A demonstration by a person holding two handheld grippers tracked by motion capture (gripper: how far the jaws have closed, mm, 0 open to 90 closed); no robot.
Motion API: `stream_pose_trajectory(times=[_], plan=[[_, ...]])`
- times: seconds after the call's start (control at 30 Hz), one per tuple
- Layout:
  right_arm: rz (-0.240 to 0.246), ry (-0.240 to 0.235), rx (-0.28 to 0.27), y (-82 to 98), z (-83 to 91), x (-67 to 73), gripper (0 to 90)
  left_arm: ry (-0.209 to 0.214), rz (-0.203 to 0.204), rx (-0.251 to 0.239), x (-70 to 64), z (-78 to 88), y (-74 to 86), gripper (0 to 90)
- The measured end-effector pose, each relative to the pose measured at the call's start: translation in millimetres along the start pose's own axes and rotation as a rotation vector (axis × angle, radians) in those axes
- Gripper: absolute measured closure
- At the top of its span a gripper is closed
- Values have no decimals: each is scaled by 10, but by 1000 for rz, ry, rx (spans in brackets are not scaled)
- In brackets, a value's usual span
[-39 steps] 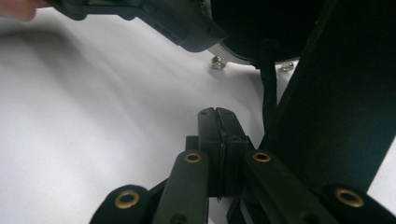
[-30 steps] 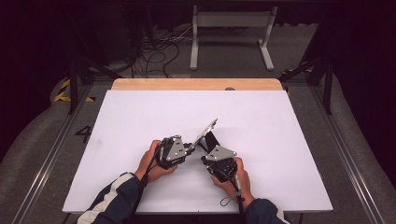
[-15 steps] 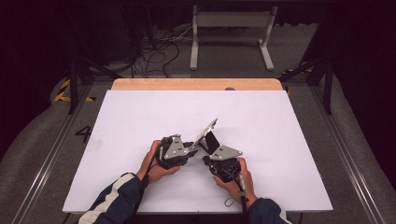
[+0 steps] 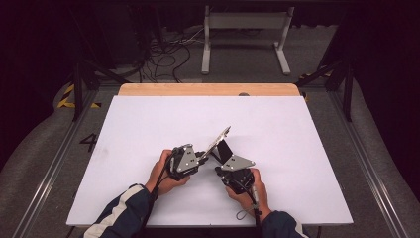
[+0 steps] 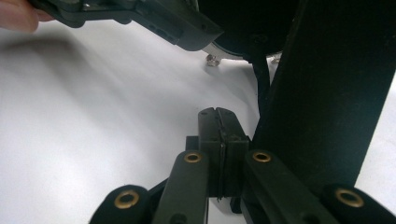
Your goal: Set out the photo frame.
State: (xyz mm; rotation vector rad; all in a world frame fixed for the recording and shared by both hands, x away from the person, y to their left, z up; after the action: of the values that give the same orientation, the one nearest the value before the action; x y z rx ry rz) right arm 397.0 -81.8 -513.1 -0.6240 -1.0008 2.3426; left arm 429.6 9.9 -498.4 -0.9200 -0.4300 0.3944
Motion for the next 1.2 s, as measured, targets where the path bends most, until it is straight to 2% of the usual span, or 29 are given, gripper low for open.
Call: stream_pose_trajectory(times=[0.23, 0.33, 0.43, 0.67, 1.2], plan=[[10, -1, 7, 7, 9, -6, 900, -4, -19, 12, -28, 22, -7, 766], [8, 2, 9, 20, 22, -29, 900, 6, -12, 14, -62, 36, -10, 764], [-8, 0, 11, 40, 38, -49, 900, 10, -24, 15, -91, 38, -18, 755], [-10, -2, 19, 68, 66, -82, 900, 13, -28, 19, -119, 47, -22, 743], [-14, 1, 28, 122, 68, -184, 900, 53, 15, -1, -144, 19, -27, 714]])
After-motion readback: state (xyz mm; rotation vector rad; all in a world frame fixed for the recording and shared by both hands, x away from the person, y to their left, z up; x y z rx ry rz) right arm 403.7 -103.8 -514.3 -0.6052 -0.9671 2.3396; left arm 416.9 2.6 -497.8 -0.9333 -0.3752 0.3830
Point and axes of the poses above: each handheld gripper's, and its own axes: z roughly backward along the jaws, y roughly out of its underside, x roughly to its left, the point moved 10 cm from there along -z, roughly forward along the jaws, and after that the axes turned 9 degrees about z, right-handed, at the moved point
